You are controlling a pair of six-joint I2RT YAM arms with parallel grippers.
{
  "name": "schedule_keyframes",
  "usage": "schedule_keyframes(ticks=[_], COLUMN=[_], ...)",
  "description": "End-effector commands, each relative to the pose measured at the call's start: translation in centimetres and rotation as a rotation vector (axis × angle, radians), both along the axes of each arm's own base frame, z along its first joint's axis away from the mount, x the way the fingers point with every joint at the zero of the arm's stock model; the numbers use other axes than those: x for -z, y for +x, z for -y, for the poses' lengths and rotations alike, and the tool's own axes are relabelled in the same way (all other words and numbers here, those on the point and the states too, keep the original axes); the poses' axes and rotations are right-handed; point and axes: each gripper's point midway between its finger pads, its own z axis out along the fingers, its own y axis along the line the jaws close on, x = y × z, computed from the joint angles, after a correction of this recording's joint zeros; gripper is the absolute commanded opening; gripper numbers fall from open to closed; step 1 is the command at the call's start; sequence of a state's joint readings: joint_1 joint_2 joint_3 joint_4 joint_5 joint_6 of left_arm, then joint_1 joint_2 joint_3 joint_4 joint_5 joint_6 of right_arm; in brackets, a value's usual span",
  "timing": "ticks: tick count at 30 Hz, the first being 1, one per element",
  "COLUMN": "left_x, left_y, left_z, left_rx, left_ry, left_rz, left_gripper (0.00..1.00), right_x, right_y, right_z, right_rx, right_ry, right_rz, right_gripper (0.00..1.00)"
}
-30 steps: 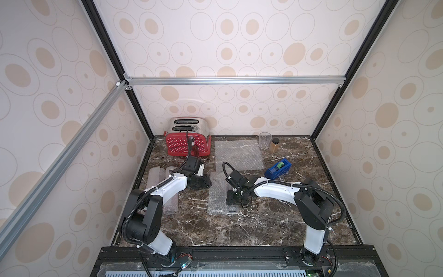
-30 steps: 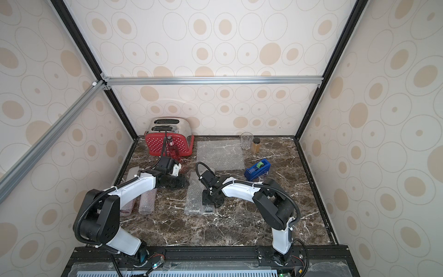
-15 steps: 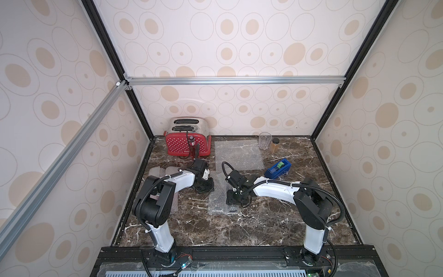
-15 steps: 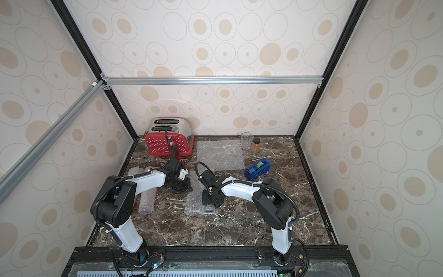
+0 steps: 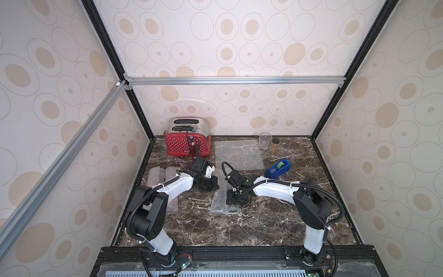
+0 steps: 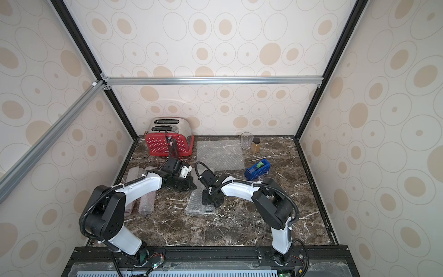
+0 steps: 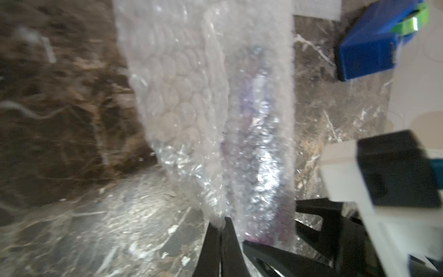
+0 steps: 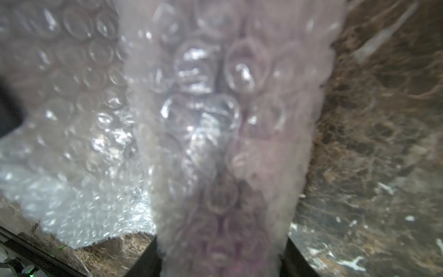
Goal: Wrap wine bottles in bubble wrap
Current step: Wrap the wine bottle in bubble wrap.
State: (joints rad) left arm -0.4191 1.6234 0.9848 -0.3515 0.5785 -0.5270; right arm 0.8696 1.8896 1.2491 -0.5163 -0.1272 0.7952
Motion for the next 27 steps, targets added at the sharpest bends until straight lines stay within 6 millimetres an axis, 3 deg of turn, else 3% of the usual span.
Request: schedule_keyframes(ticks=[1, 9, 14, 18, 22, 27], left_x=[-2.2, -1.0, 0.8, 3.2, 5.4, 7.6], left_y=[0.3, 0.5, 0.2, 0.2, -0.1, -0.9], left_z=[2.8, 6.3, 7.3, 6.4, 4.1, 2.9], left_rx=[0.076, 0.098, 0.123, 0.102, 0.111, 0.114], left_ry=[-0.096, -0.161, -0.132, -0.033, 0.122, 0.182], left_rz=[0.005, -0.150, -0.208, -0.228, -0.197, -0.203], left_gripper=[0.00, 0.00, 0.00, 0.00, 0.00, 0.00], right_x=[3.6, 3.5, 3.3, 2.5, 0.7, -1.3], right_y=[-0.8, -0.8, -0.8, -0.8, -0.8, -1.0], right_z=[2.5, 2.5, 2.2, 2.2, 2.8, 3.1], right_rx=[0.002, -0.003, -0.012, -0.022, -0.031, -0.037], right_ry=[-0.136, -0.128, -0.105, -0.090, -0.094, -0.050], right_rz=[-0.052, -0.042, -0.037, -0.021, 0.012, 0.054], right_gripper=[0.47, 0.46, 0.47, 0.49, 0.56, 0.63])
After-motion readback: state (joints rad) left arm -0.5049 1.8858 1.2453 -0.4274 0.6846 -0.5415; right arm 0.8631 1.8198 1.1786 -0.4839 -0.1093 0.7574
